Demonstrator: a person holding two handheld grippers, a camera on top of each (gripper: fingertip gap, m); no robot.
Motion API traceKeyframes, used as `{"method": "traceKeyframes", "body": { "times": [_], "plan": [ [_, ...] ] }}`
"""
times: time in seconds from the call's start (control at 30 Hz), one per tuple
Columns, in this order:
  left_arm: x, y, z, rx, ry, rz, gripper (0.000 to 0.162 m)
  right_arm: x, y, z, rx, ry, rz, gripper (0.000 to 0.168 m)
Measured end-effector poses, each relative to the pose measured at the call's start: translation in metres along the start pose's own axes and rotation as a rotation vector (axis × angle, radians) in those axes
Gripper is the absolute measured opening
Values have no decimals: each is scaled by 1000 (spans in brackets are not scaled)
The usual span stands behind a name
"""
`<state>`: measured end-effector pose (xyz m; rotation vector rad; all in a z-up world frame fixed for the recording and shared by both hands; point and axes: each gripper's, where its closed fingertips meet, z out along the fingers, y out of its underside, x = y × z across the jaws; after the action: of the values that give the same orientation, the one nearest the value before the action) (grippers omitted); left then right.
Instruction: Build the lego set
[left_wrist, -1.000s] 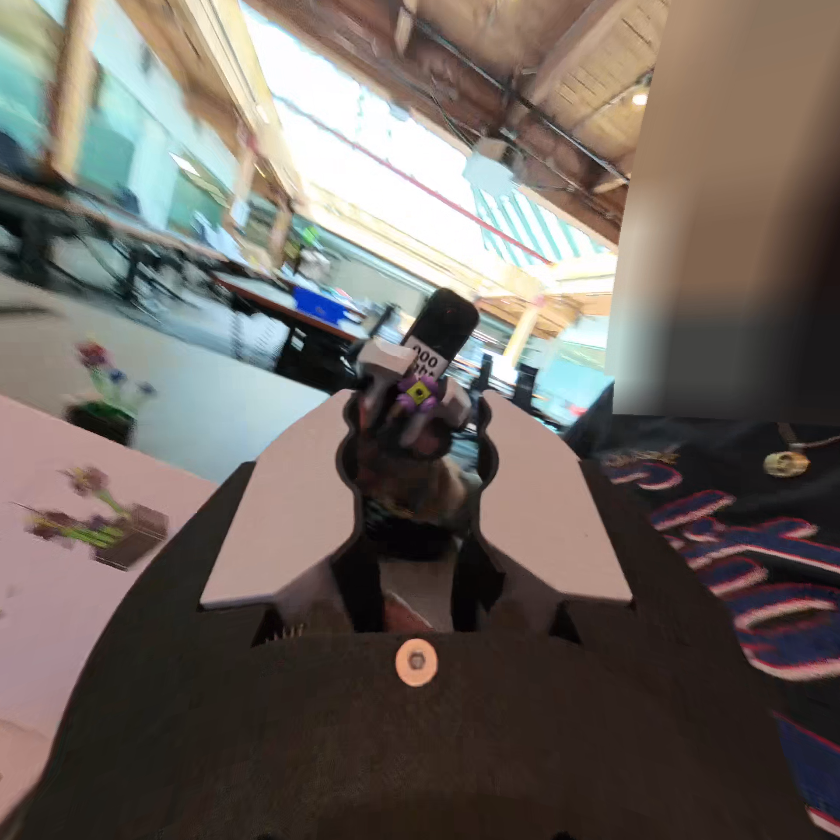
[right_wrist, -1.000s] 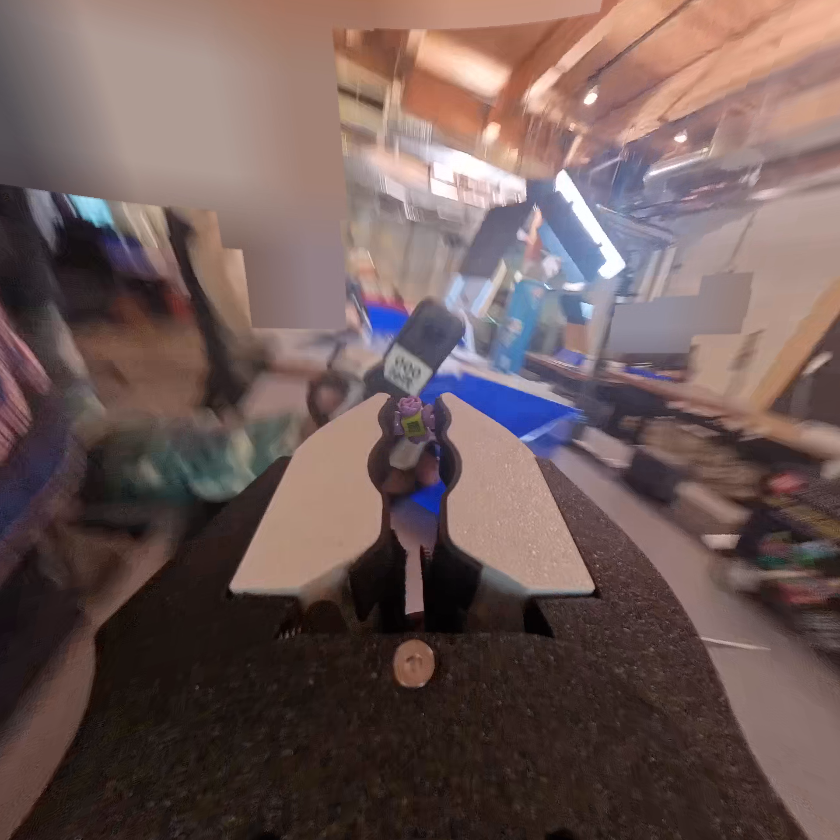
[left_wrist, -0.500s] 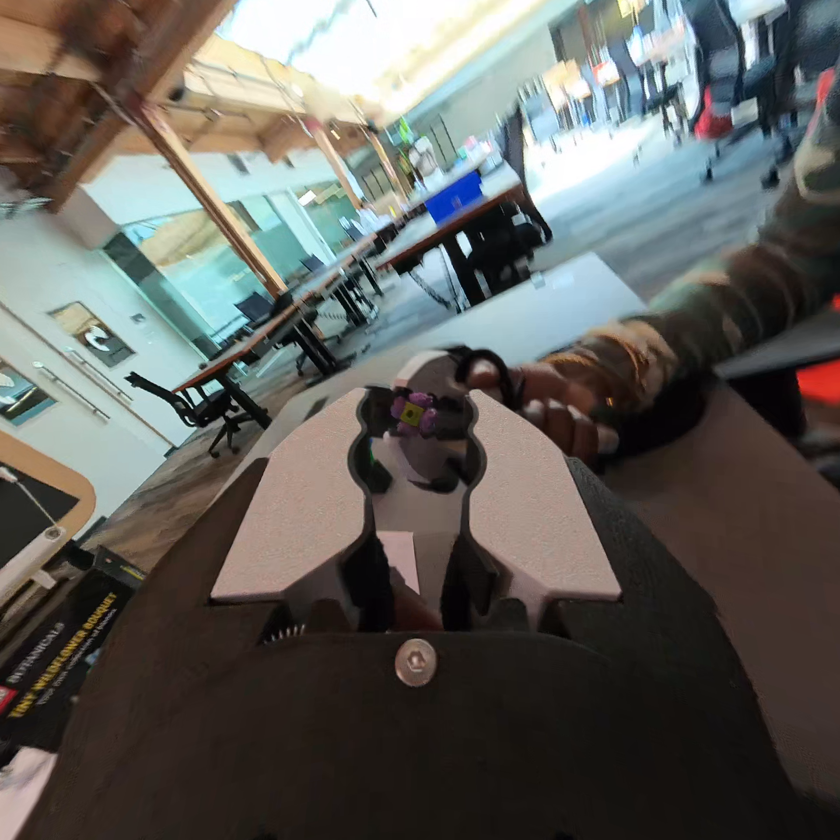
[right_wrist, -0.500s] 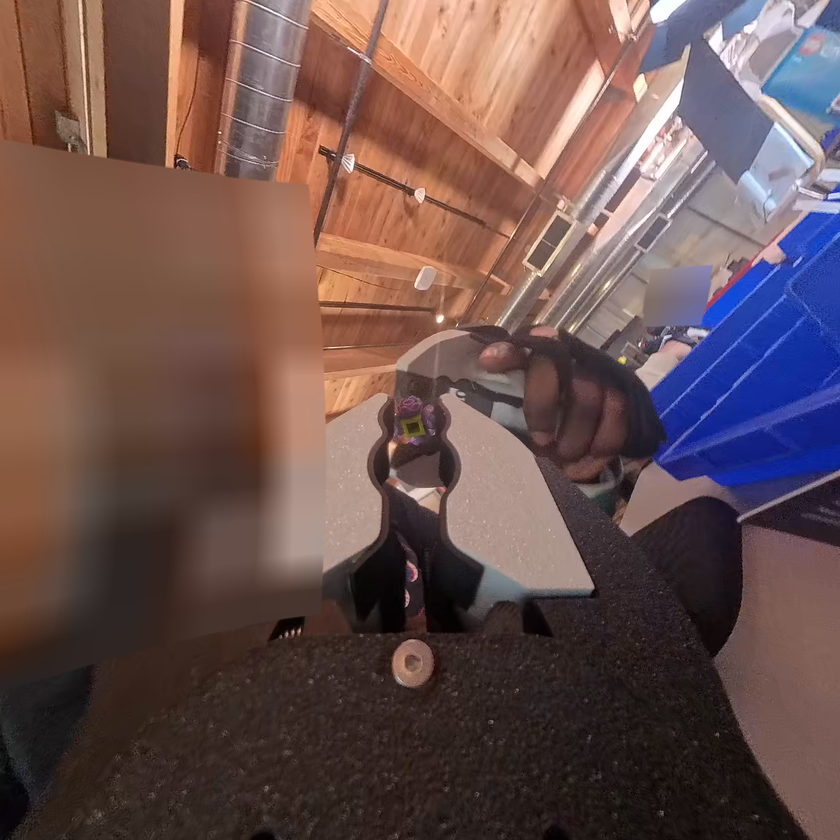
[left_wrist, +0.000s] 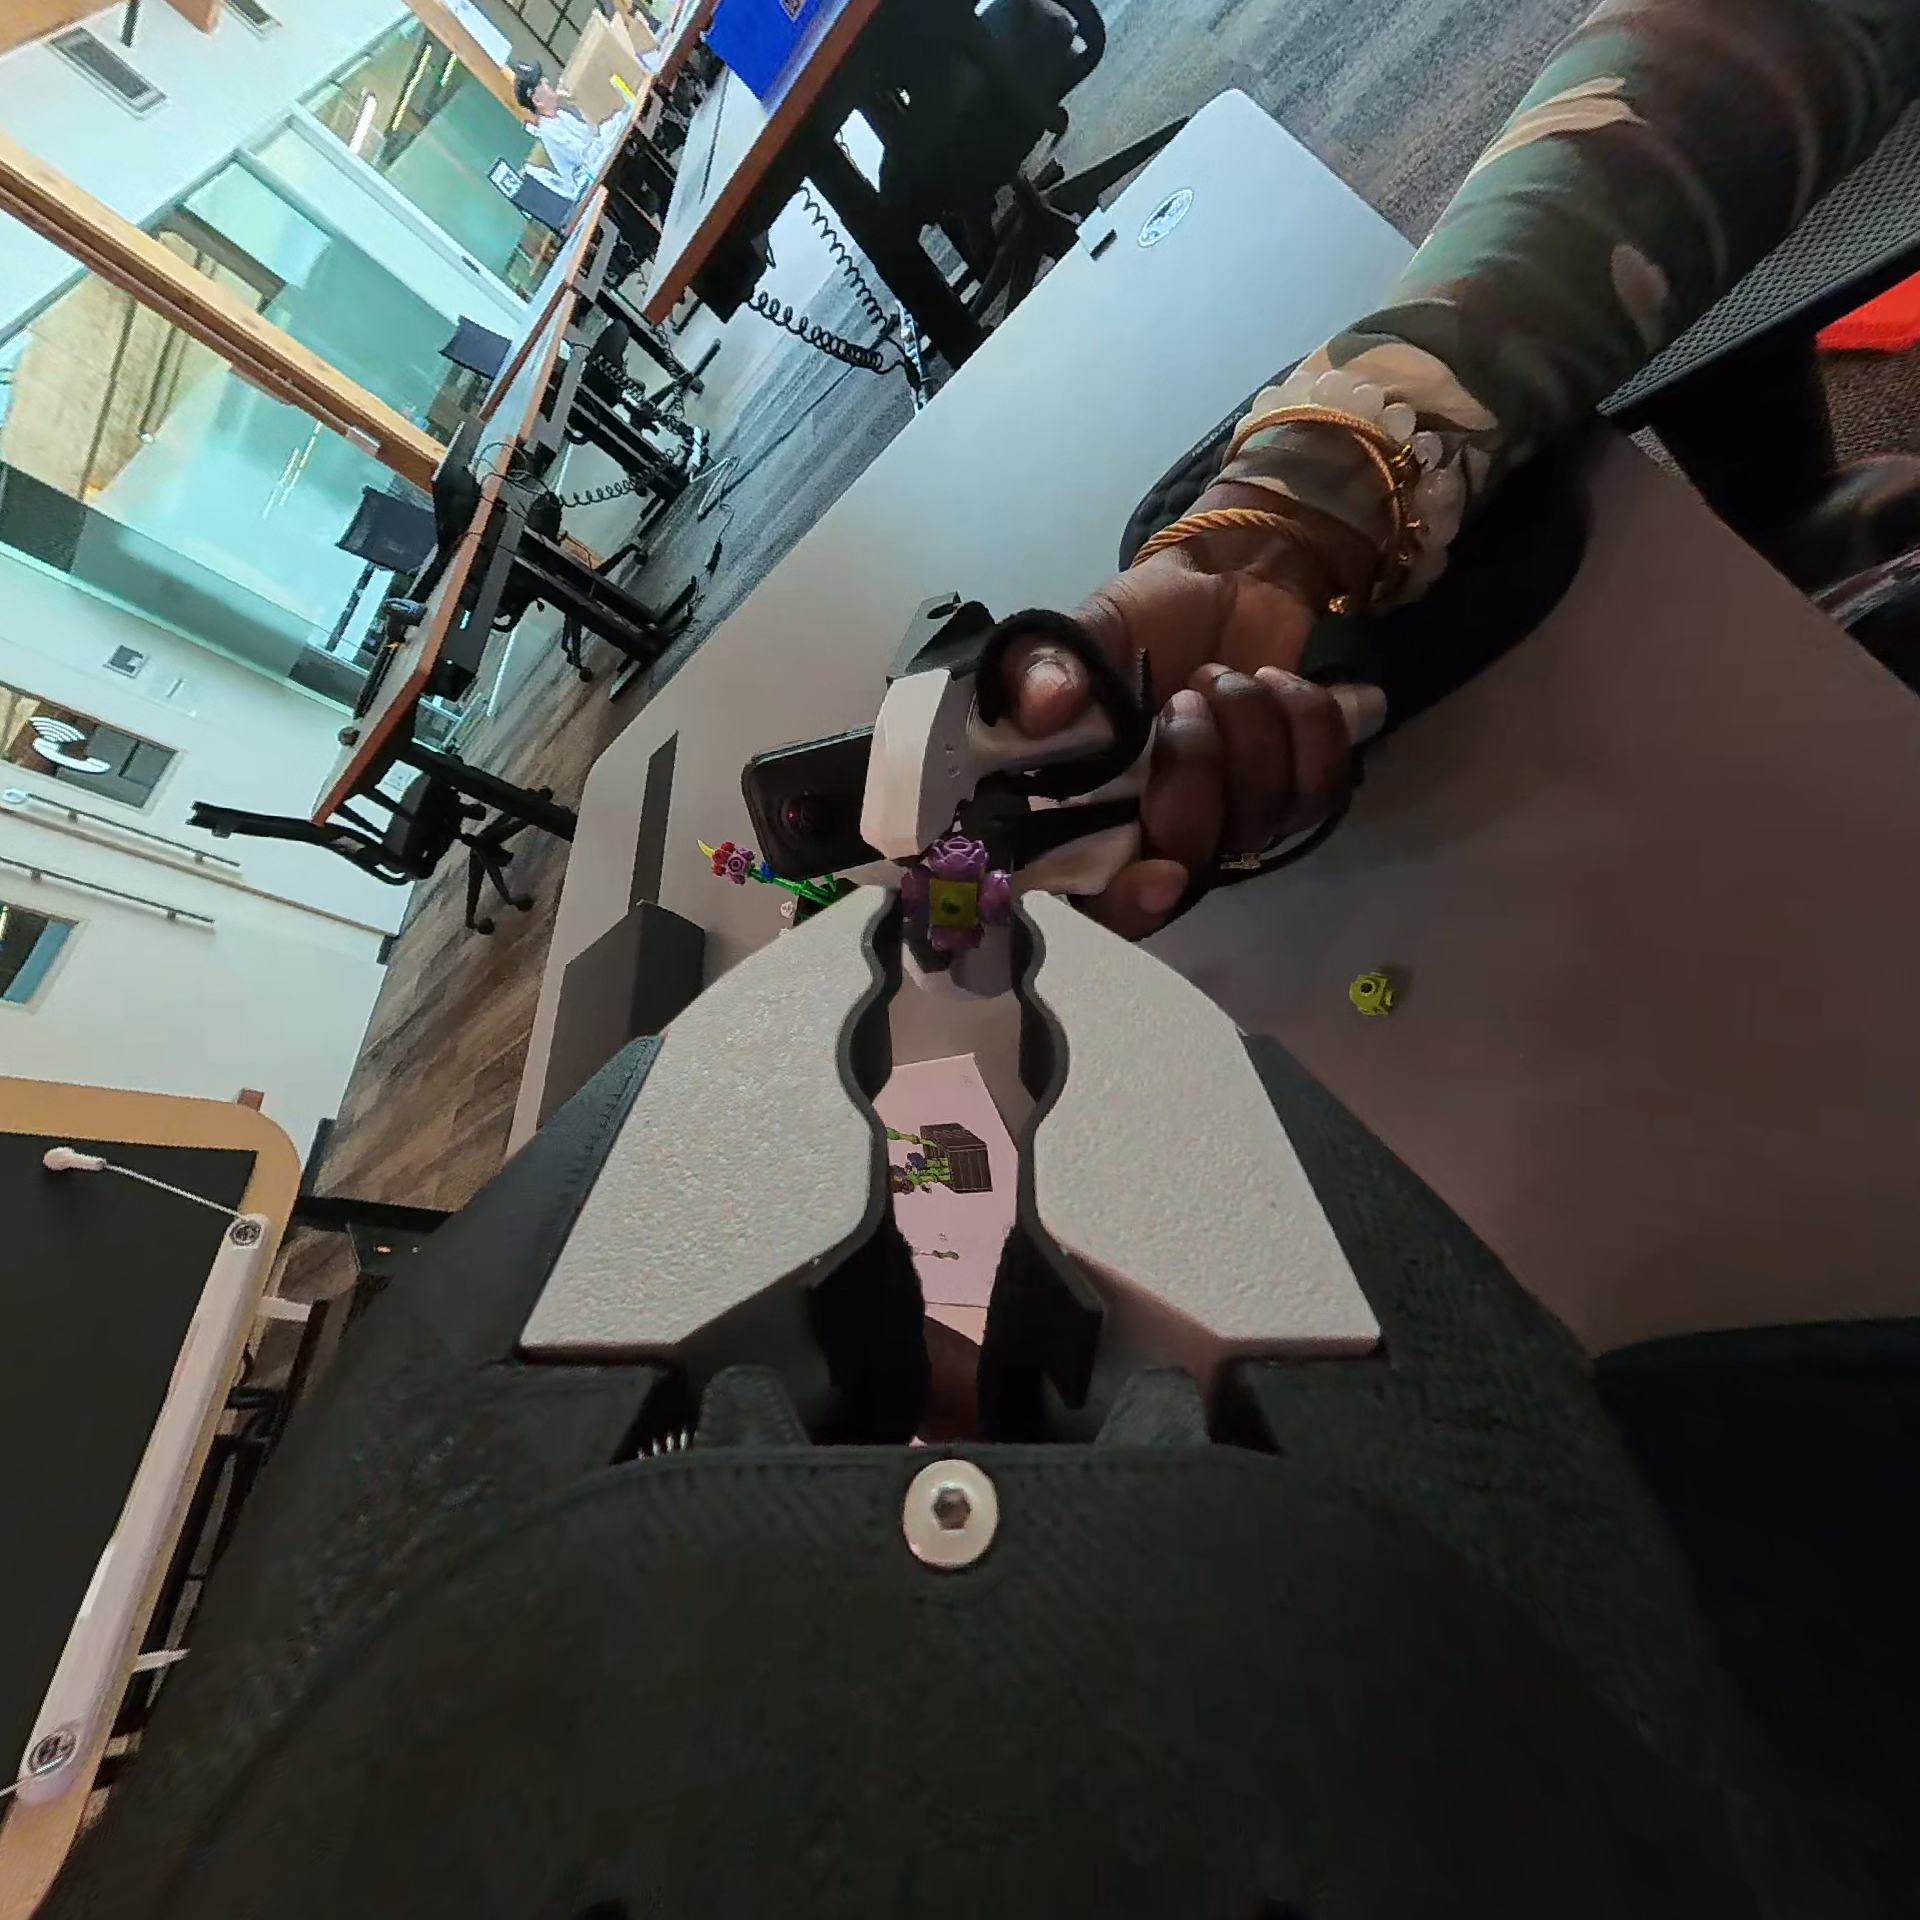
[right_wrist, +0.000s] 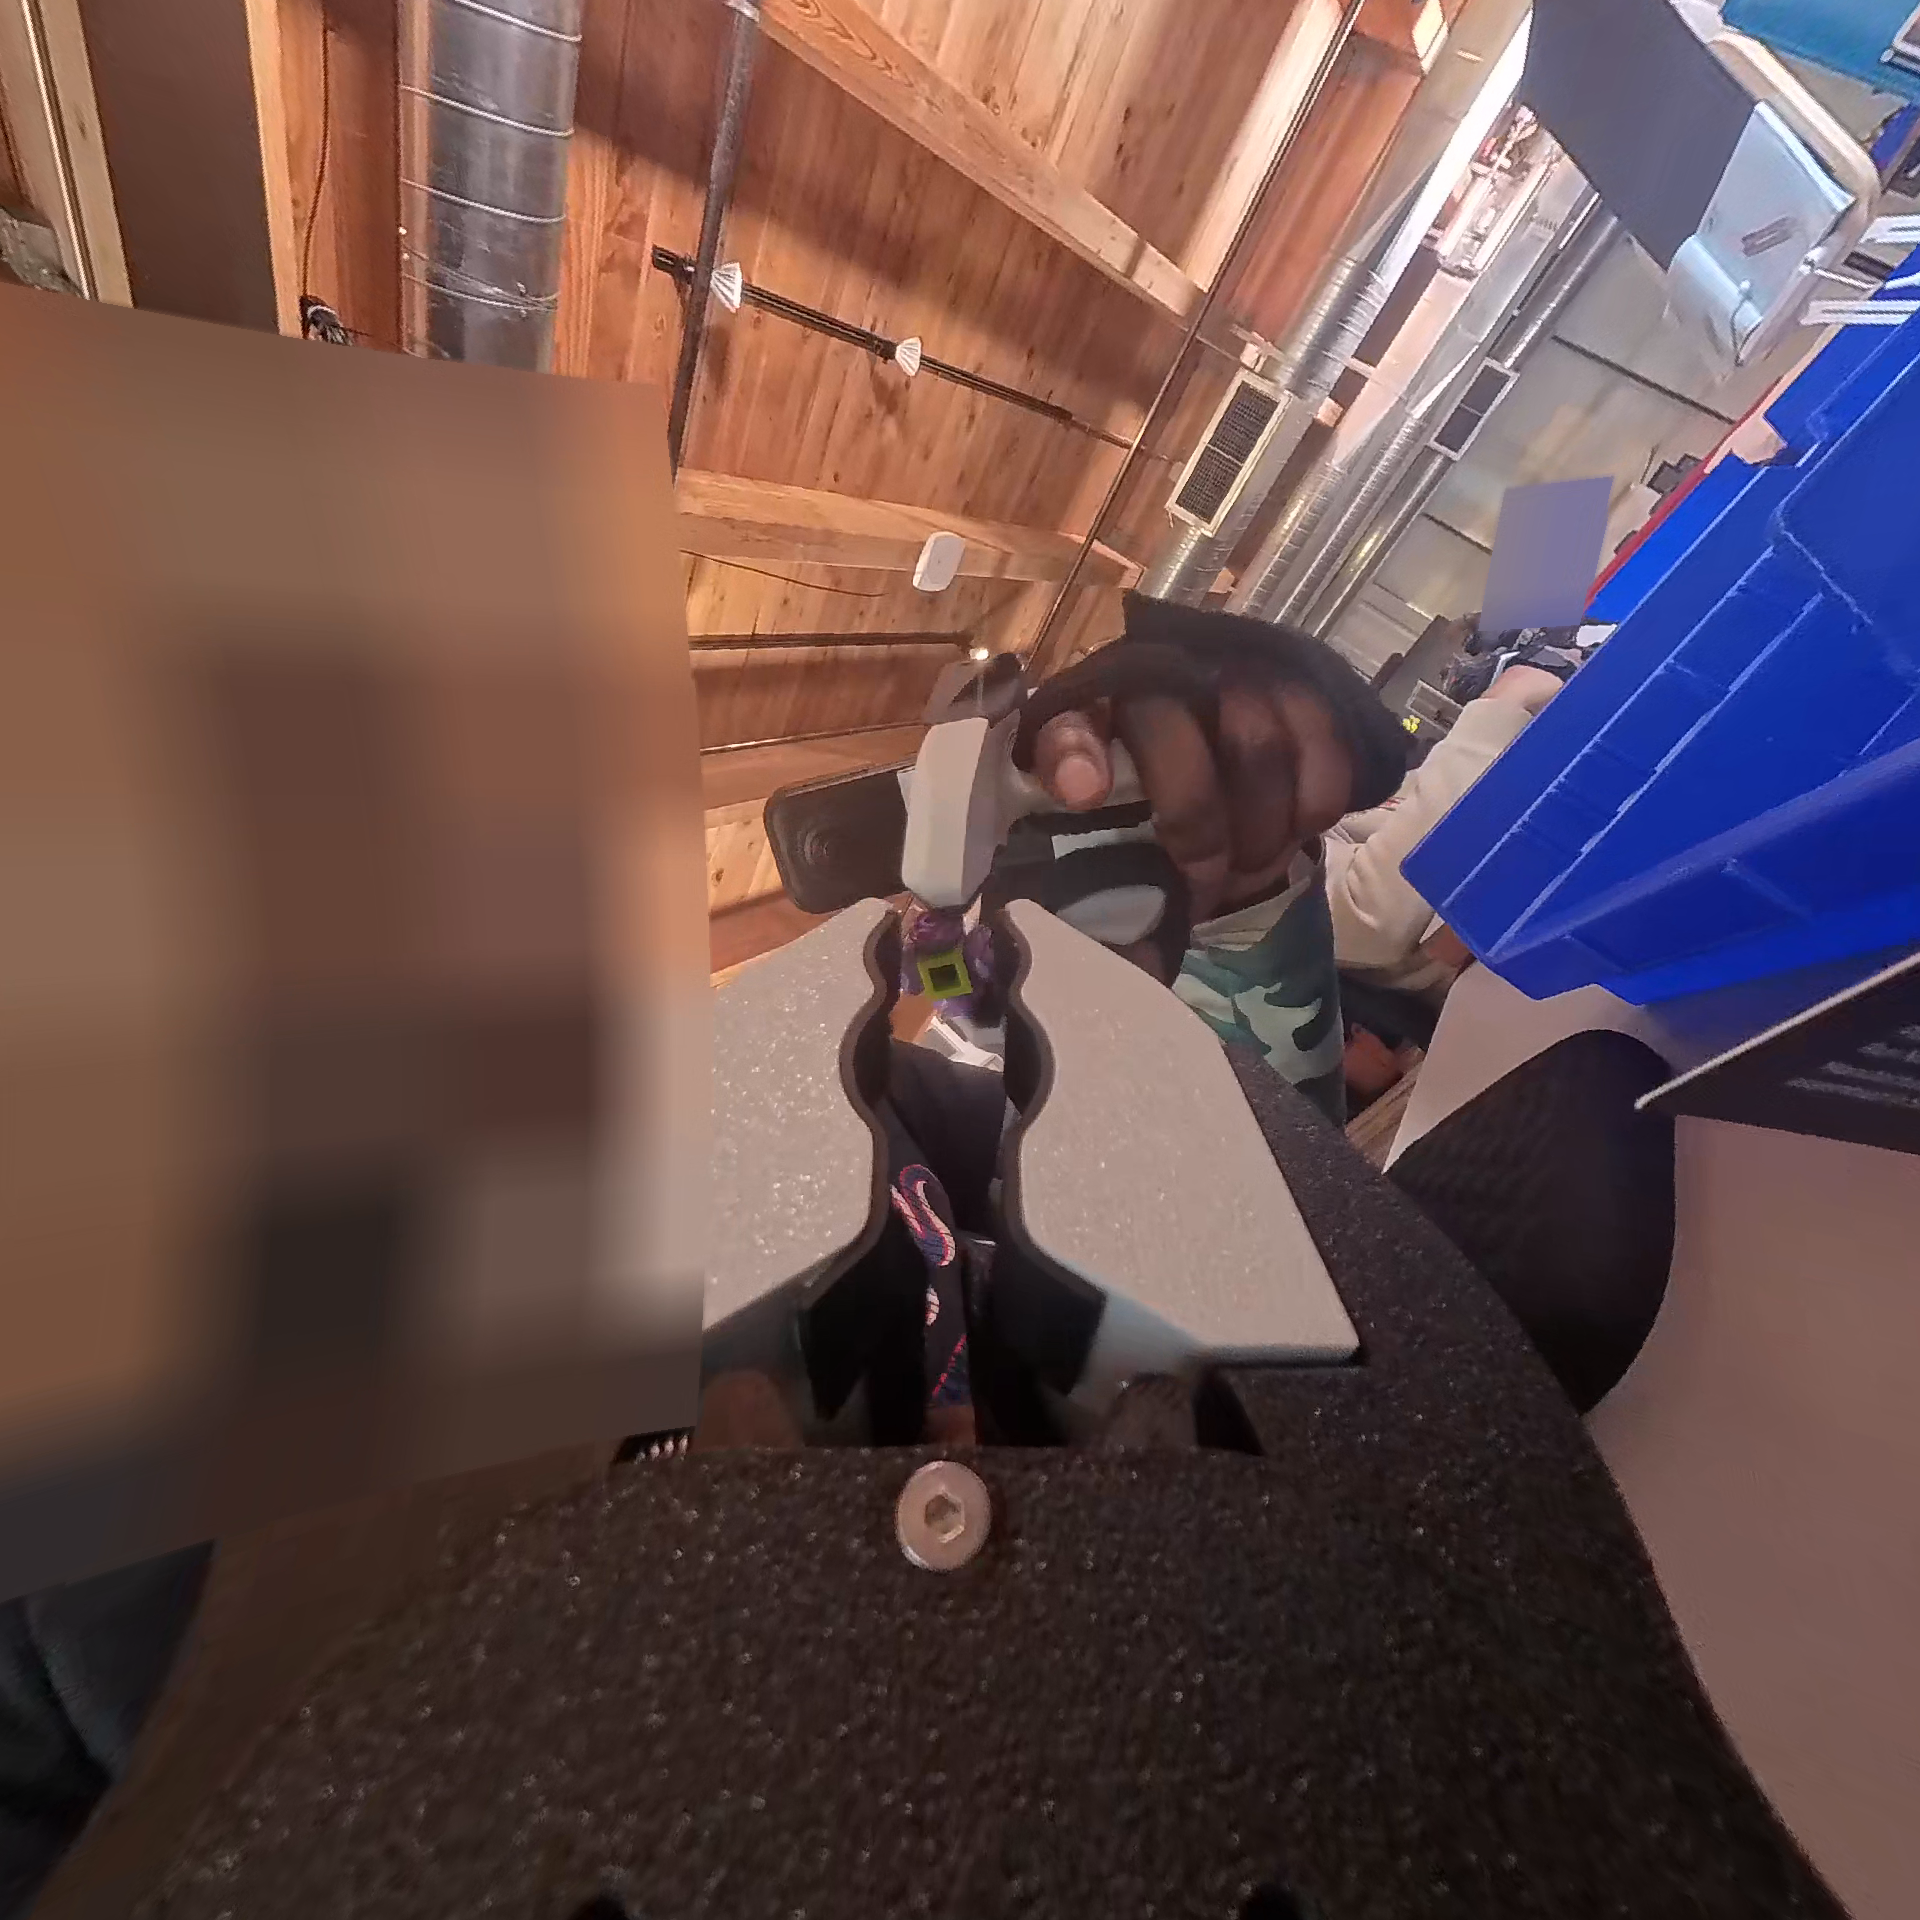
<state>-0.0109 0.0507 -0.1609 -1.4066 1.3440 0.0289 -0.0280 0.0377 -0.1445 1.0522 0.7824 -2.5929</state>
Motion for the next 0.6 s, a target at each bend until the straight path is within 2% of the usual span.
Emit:
{"method": "traceKeyframes", "body": {
  "times": [0.2, 0.27, 0.43, 0.5, 0.6],
  "plan": [
    [5, 3, -3, -15, 34, -28, 18, 5, 4, 1, -34, 46, -57, 18],
    [8, 7, -6, -48, 69, -24, 19, 6, 3, -1, -61, 93, -135, 31],
    [23, 14, -16, -97, 213, 21, 19, 13, 27, 0, -311, 226, -363, 37],
    [30, 13, -17, -97, 276, 48, 19, 14, 34, 4, -346, 211, -353, 36],
    [38, 9, -17, -91, 348, 82, 19, 17, 41, 3, -381, 217, -366, 23]
  ]
}}
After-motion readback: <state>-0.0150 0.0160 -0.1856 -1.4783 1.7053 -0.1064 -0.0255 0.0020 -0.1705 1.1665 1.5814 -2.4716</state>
